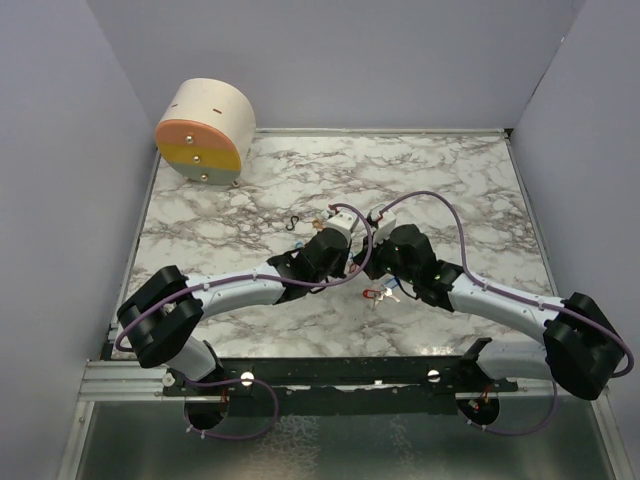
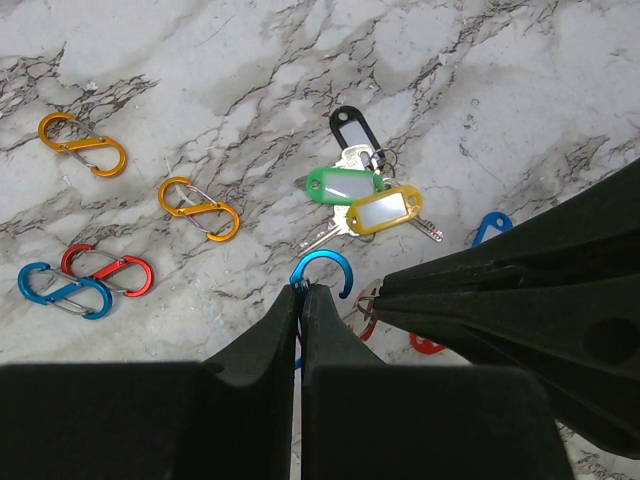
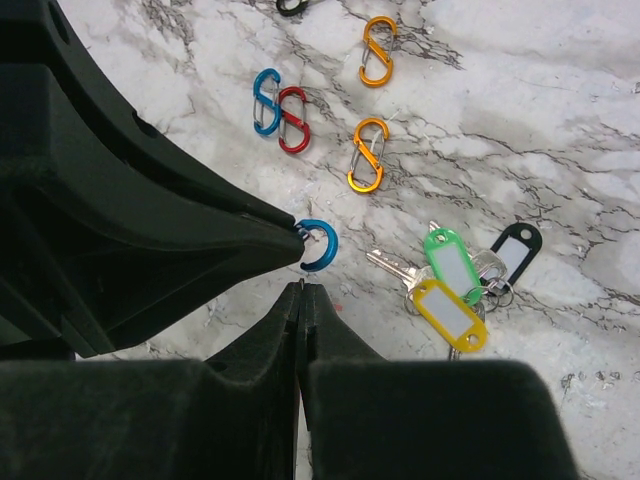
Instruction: Put the keys on the keyring
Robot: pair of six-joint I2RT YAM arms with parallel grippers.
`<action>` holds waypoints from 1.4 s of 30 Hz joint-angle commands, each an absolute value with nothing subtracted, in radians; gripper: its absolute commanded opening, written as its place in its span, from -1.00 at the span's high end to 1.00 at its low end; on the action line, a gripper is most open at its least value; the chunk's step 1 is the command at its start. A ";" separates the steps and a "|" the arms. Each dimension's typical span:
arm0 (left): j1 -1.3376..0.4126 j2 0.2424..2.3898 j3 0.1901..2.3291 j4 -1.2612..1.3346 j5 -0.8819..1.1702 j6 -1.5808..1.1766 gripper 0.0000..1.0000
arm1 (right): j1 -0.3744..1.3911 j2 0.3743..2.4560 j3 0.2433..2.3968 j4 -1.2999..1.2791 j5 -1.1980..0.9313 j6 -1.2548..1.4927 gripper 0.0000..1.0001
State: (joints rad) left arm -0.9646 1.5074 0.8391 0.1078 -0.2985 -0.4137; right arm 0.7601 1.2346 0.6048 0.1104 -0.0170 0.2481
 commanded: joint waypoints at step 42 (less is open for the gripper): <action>-0.989 1.458 0.836 0.142 -0.262 -0.414 1.00 | 0.775 1.248 0.601 0.158 0.014 0.235 0.98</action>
State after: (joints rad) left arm -0.9775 1.4944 0.8413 0.1116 -0.2806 -0.4133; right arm 0.7670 1.2407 0.6044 0.1284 -0.0128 0.2443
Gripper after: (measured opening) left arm 0.022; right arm 0.012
